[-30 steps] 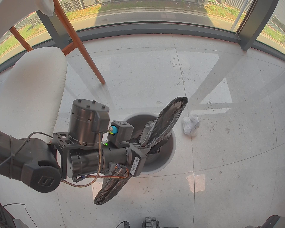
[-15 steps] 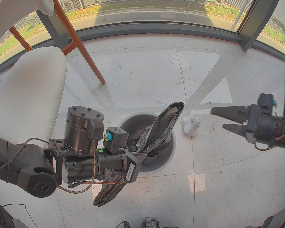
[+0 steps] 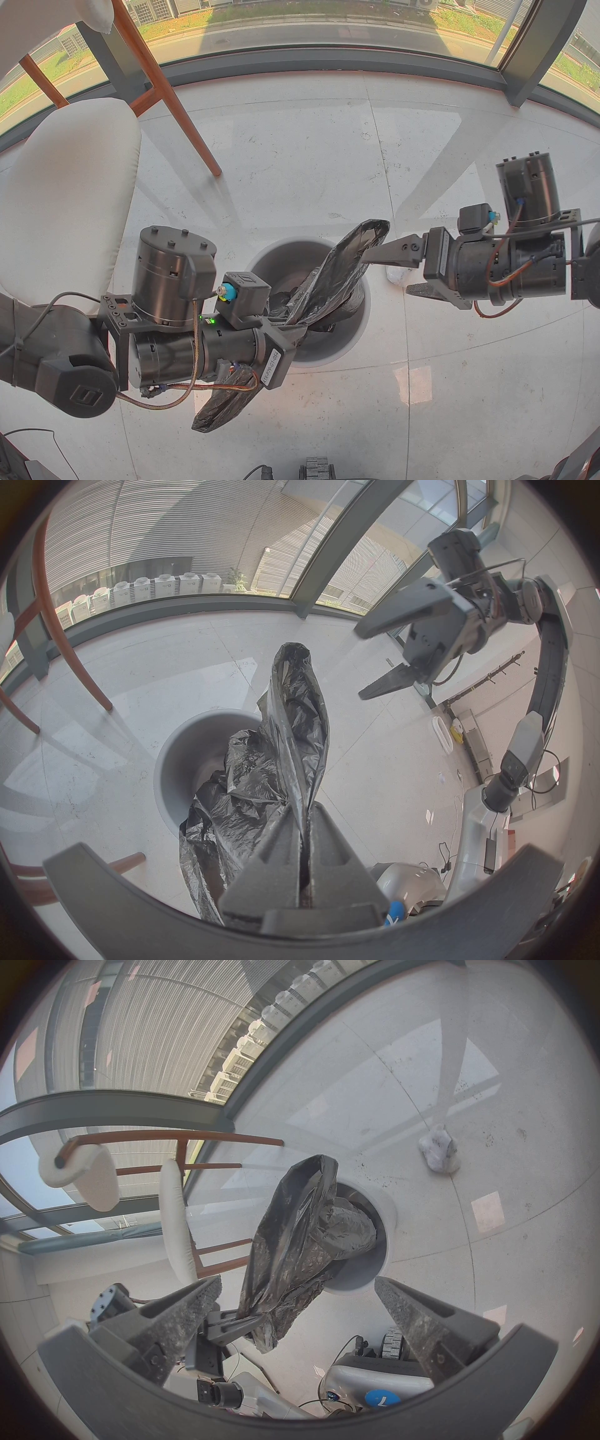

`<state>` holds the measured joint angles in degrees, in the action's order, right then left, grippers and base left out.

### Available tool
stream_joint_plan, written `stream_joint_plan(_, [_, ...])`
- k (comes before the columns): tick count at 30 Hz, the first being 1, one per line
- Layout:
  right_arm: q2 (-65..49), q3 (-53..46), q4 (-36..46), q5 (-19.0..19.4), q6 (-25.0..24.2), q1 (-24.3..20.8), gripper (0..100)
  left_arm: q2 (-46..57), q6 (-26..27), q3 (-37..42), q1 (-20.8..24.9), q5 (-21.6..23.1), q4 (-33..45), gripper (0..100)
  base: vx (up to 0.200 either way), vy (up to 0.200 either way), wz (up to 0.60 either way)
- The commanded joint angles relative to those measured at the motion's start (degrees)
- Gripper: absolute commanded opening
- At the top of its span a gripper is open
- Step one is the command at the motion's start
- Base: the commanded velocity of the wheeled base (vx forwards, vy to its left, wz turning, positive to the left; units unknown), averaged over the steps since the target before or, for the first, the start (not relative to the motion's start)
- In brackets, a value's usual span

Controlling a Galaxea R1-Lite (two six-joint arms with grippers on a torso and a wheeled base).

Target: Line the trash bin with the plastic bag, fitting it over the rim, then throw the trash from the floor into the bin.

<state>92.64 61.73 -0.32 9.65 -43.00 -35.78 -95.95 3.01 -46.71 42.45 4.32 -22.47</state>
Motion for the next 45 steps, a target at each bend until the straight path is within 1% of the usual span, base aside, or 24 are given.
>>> stream_joint_plan(1, [6.0, 3.3, 0.8, -0.3, -0.1, -0.3, 100, -0.3, 1.1, 0.0, 0.1, 0.0, 0.0, 0, 0.0, 0.0, 0.0])
stream_joint_plan(3, [8.2, 5.2, 0.8, -0.5, -0.1, -0.2, 100, -0.3, 2.1, 0.0, 0.1, 0.1, 0.0, 0, 0.0, 0.0, 0.0])
stream_joint_plan(8, [11.6, 9.1, 0.8, -2.2, 0.3, 0.1, 100, -0.3, 2.2, 0.0, 0.1, 0.1, -0.1, 0, 0.0, 0.0, 0.0])
stream_joint_plan(13, [13.2, 10.9, 0.8, -2.3, 0.4, 0.0, 100, -0.5, 2.1, -0.1, 0.1, 0.0, -0.1, 0, 0.0, 0.0, 0.0])
stream_joint_plan(15, [13.4, 10.9, 0.8, -2.3, 0.4, 0.0, 100, -0.6, 2.1, -0.1, 0.1, 0.0, -0.1, 0, 0.0, 0.0, 0.0])
stream_joint_plan(20, [13.5, 11.0, 0.2, -3.8, 0.4, 0.6, 100, -0.6, 2.0, -0.1, 0.0, -0.4, 0.0, 0, 0.0, 0.0, 0.0])
stream_joint_plan(22, [13.4, 11.0, 0.2, -3.8, 0.4, 0.6, 100, -0.6, 1.9, -0.1, 0.0, -0.4, -0.1, 0, 0.0, 0.0, 0.0])
stream_joint_plan(24, [13.0, 10.9, 0.3, -3.8, 0.4, 1.7, 100, -0.7, 1.9, -0.2, 0.0, -0.4, -0.1, 0, 0.0, 0.0, 0.0])
stream_joint_plan(32, [11.3, 9.5, 0.8, -3.8, 0.4, 1.8, 100, -2.3, 1.8, -0.6, 0.0, -0.4, -0.1, 0, 0.0, 0.0, 0.0])
stream_joint_plan(39, [11.4, 6.7, 0.0, -3.9, 0.4, 1.9, 100, -2.7, 1.6, -3.2, -0.3, -0.5, 0.0, 0, 0.0, 0.0, 0.0])
stream_joint_plan(45, [11.6, 6.7, -0.1, -3.8, 0.4, 2.4, 100, -2.7, 1.6, -2.8, -0.4, -0.5, 0.0, 0, 0.0, 0.0, 0.0])
